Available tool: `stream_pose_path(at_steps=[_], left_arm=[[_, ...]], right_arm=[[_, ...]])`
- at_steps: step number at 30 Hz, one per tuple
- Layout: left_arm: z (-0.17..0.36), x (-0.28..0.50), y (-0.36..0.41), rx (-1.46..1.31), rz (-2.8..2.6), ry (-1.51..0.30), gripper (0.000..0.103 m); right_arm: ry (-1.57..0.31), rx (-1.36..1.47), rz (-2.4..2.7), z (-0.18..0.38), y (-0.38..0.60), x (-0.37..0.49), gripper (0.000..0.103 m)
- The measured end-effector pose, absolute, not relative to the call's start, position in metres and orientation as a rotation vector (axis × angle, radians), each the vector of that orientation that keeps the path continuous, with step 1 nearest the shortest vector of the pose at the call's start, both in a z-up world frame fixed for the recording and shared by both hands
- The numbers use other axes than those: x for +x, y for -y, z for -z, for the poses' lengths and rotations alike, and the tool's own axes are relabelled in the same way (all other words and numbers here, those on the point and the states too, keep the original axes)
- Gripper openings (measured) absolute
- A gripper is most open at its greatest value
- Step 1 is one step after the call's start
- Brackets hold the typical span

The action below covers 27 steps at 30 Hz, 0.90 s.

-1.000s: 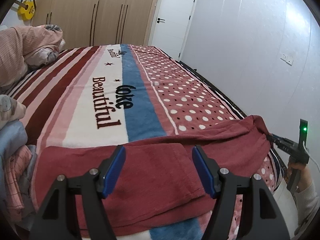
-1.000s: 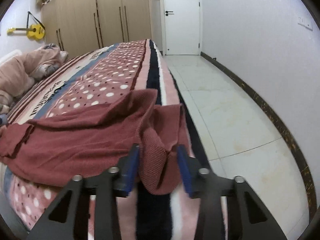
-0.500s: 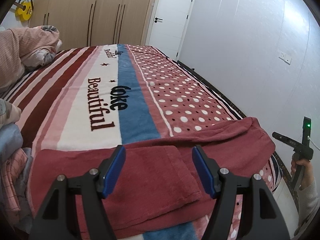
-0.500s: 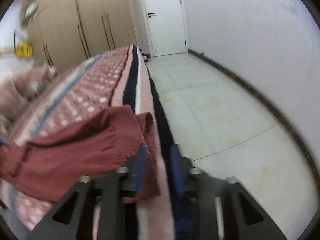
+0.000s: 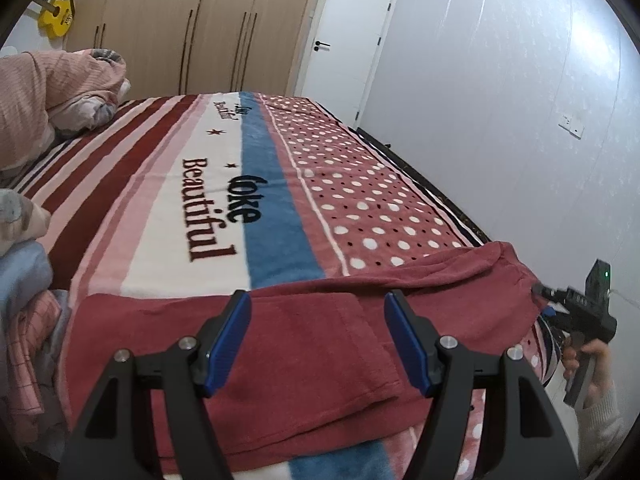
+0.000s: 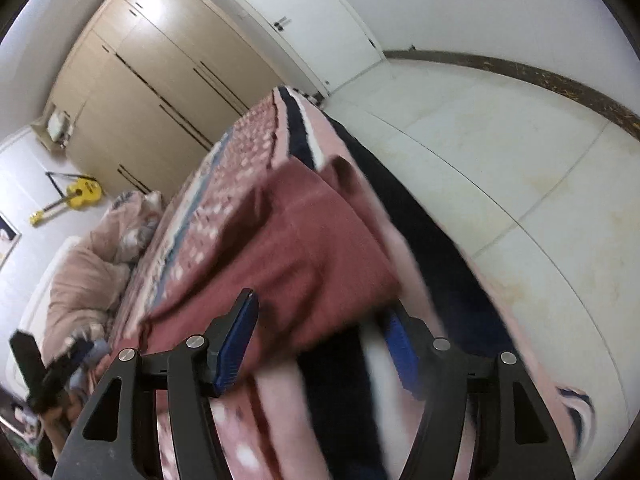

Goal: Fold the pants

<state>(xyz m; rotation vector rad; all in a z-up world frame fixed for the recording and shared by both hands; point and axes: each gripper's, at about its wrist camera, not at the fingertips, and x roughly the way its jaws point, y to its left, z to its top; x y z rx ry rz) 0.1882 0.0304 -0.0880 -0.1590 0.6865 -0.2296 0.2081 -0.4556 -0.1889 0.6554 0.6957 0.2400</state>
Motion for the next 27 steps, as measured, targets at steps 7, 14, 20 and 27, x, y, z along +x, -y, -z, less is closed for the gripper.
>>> stream_pose_path(at_steps=[7,14,20,27], left_arm=[[0.089,0.178,-0.064,-0.189,0.169,-0.677,0.065],[0.089,0.161,-0.095,-0.223,0.147,-0.651,0.065],[0.08,0.141,-0.123,-0.217,0.145,-0.624,0.065],[0.057,0.113,-0.157,-0.16,0.143,-0.582,0.065]], right_arm=[[-0.672,0.54,-0.162,0.18,0.422,0.242,0.025],[-0.575,0.454,-0.185,0.139,0.394,0.242,0.009],[-0.499,0.35,-0.27,0.084,0.342,0.236,0.008],[-0.461,0.233,-0.422,0.038,0.243,0.238,0.008]])
